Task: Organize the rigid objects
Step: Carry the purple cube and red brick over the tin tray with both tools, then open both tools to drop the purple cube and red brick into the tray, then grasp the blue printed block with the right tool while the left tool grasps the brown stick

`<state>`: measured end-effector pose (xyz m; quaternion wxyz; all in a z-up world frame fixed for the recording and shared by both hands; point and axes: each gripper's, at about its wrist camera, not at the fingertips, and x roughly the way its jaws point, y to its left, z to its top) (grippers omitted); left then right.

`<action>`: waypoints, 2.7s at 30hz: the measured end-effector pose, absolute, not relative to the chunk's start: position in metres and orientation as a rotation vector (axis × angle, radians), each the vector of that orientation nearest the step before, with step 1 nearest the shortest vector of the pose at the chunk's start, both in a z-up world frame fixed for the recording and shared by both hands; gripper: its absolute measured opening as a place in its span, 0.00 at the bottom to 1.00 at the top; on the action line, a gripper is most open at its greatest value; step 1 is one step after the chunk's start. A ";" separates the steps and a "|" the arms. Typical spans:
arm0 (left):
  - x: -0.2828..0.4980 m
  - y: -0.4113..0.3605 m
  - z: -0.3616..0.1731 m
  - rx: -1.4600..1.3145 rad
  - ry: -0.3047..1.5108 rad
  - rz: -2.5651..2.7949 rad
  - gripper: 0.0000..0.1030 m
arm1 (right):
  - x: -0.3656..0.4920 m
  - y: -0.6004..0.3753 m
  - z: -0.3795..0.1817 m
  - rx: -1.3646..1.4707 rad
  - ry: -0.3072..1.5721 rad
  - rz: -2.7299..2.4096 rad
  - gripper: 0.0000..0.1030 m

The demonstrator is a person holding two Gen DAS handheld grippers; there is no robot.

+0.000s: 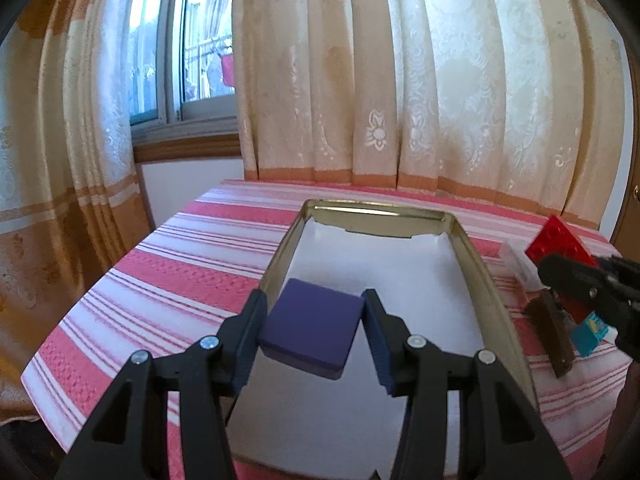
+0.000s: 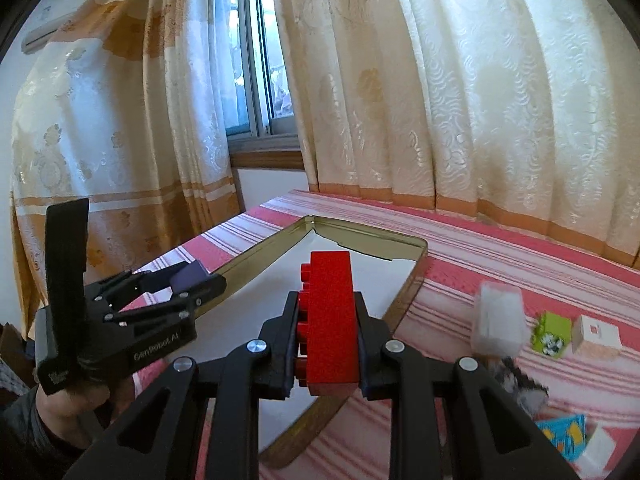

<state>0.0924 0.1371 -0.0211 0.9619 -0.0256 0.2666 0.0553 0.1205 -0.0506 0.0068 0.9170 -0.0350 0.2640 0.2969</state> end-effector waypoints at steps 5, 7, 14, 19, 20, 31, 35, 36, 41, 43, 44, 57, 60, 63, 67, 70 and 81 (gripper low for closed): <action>0.112 0.142 -0.014 -0.051 0.572 0.089 0.47 | 0.151 -0.033 0.002 -0.099 0.590 0.608 0.24; 0.122 0.144 -0.013 -0.064 0.600 0.068 0.47 | 0.161 -0.027 -0.002 -0.107 0.614 0.607 0.24; 0.153 0.144 -0.016 -0.007 0.688 0.111 0.47 | 0.182 -0.010 -0.017 -0.129 0.679 0.603 0.24; 0.159 0.145 -0.017 0.007 0.707 0.113 0.47 | 0.188 -0.007 -0.023 -0.137 0.697 0.595 0.24; 0.160 0.145 -0.017 0.010 0.710 0.114 0.47 | 0.189 -0.006 -0.024 -0.136 0.700 0.595 0.24; 0.157 0.143 -0.010 0.053 0.689 0.193 0.86 | 0.189 -0.009 -0.026 -0.103 0.705 0.590 0.39; 0.142 0.144 -0.005 0.025 0.646 0.210 0.88 | 0.180 -0.018 -0.020 -0.068 0.675 0.594 0.53; 0.139 0.143 -0.005 0.009 0.643 0.203 0.89 | 0.175 -0.023 -0.017 -0.059 0.665 0.596 0.53; 0.109 0.119 -0.004 -0.029 0.589 0.163 0.93 | 0.142 -0.064 -0.007 -0.045 0.616 0.580 0.55; 0.097 0.100 -0.005 -0.036 0.571 0.120 0.93 | 0.131 -0.085 -0.004 -0.031 0.595 0.559 0.65; 0.093 0.092 -0.005 -0.038 0.565 0.102 0.93 | 0.124 -0.099 -0.002 -0.024 0.584 0.539 0.66; 0.074 -0.029 -0.016 0.057 0.556 -0.091 0.93 | 0.099 -0.220 -0.018 -0.025 0.618 0.272 0.71; 0.077 -0.040 -0.018 0.070 0.559 -0.085 0.93 | 0.102 -0.226 -0.028 -0.028 0.659 0.261 0.71; 0.081 -0.045 -0.021 0.079 0.562 -0.069 0.94 | 0.107 -0.228 -0.035 -0.020 0.700 0.278 0.71; 0.084 -0.047 -0.025 0.078 0.571 -0.067 0.95 | 0.112 -0.223 -0.037 -0.036 0.721 0.297 0.71; 0.084 -0.048 -0.027 0.082 0.575 -0.066 0.95 | 0.118 -0.218 -0.041 -0.050 0.753 0.308 0.71; 0.086 -0.056 -0.031 0.094 0.579 -0.072 0.95 | 0.133 -0.220 -0.054 -0.033 0.853 0.317 0.65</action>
